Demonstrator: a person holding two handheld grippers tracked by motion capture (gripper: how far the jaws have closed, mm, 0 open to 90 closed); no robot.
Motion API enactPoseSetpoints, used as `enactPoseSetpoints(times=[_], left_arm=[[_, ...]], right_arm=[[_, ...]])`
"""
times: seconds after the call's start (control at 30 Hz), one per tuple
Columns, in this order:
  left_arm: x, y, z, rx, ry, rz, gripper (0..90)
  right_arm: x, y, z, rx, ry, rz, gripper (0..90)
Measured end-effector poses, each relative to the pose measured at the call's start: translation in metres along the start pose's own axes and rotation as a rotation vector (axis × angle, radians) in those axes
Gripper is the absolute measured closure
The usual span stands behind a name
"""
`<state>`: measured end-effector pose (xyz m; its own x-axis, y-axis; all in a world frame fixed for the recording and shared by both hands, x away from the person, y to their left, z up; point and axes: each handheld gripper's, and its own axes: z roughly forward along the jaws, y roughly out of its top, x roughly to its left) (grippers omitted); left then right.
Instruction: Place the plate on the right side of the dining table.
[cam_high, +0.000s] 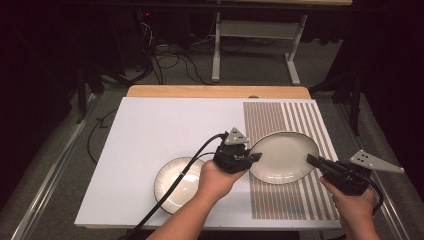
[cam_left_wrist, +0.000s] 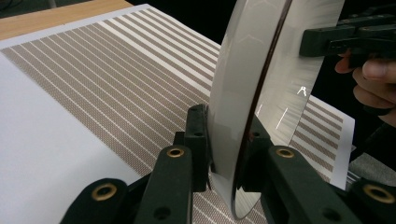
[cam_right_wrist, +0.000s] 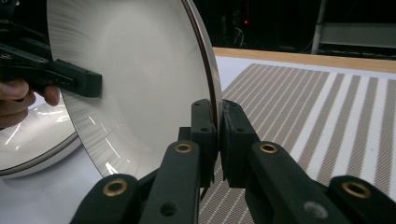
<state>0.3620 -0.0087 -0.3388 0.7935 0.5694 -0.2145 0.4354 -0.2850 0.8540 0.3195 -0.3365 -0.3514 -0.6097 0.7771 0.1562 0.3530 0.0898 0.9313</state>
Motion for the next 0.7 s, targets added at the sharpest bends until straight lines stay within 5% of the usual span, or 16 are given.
enactPoseSetpoints(times=[0.7], left_arm=[[0.010,0.008,0.056,0.013,-0.016,-0.101,76.2]], right_arm=[[-0.038,-0.013,-0.001,0.023,-0.095,0.062,86.8]])
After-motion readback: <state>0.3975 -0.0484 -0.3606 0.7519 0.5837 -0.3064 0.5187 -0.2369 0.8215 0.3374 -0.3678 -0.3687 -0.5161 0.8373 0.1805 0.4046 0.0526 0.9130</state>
